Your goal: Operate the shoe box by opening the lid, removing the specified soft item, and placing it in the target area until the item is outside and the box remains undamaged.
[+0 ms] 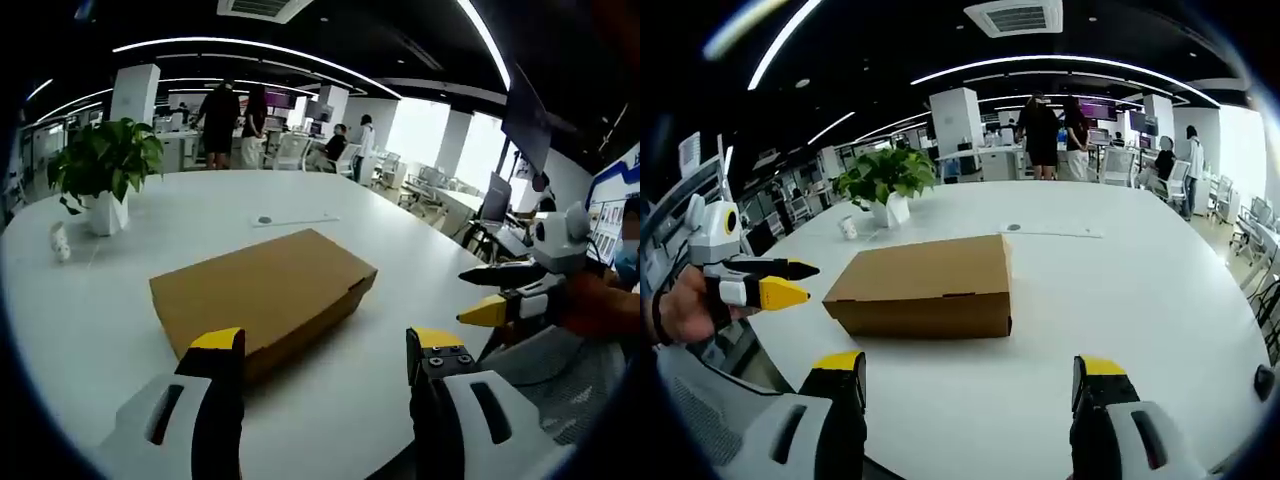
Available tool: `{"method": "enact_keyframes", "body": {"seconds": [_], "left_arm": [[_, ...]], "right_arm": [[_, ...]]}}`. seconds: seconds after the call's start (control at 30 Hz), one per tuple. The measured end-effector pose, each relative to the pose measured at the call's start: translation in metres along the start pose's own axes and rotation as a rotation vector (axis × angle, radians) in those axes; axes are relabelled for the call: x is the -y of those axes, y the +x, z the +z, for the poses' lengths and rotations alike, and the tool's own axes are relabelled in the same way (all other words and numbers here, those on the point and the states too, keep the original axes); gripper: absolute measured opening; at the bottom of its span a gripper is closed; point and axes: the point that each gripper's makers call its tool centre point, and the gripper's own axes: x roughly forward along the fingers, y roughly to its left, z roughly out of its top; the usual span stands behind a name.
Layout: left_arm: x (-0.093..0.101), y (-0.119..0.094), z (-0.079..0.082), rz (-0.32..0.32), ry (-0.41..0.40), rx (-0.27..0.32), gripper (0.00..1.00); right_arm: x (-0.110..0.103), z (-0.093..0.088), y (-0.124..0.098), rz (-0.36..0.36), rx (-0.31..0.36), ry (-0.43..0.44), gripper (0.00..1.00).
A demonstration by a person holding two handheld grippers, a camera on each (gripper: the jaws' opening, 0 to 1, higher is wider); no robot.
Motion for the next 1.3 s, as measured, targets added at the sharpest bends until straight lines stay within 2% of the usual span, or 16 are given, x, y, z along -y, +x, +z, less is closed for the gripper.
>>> {"method": "enact_keyframes", "body": {"seconds": [1.3], "left_arm": [[-0.007,-0.001,0.0,0.017,-0.02,0.0,0.67]], "right_arm": [[-0.004,-0.01,0.007,0.029,-0.035,0.025,0.83]]}}
